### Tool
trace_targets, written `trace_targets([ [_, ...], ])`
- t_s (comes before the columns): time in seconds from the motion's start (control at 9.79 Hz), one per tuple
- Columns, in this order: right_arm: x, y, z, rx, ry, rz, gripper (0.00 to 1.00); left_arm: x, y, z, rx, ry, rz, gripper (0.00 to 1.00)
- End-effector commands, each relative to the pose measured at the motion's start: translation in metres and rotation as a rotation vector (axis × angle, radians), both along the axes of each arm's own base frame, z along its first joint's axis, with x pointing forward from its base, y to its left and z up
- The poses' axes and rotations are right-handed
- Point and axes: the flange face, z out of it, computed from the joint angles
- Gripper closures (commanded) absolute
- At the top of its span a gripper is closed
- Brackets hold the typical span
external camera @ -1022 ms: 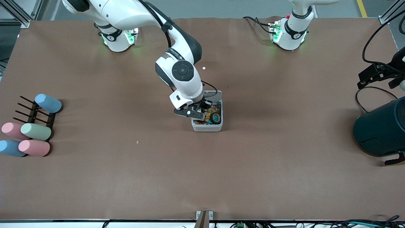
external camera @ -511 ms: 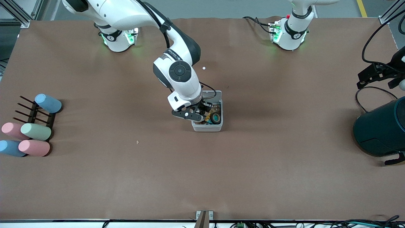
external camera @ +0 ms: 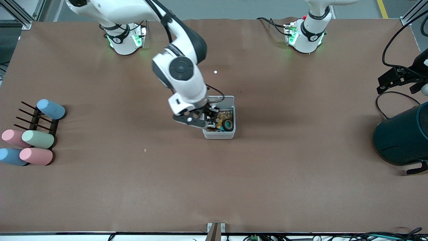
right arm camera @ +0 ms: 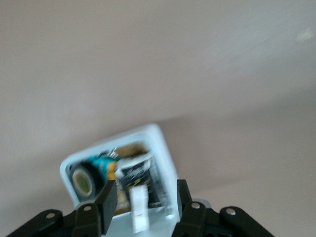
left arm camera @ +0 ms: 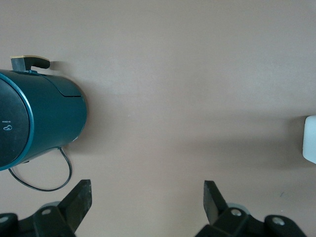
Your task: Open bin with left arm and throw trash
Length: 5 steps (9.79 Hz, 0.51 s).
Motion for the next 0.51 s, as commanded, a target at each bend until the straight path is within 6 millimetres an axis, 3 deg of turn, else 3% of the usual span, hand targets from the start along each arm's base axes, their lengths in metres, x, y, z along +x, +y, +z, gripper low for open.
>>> trace_targets([
  [0.0,0.010,-0.091,0.064,-0.045,0.031,-0.011,0.43,0.000,-0.004,0.006,-0.009,0.007,0.002,0.00],
  [0.41,0.011,-0.283,0.143,-0.035,0.147,0.219,0.39,0.001,-0.004,0.004,-0.009,0.010,0.003,0.00],
])
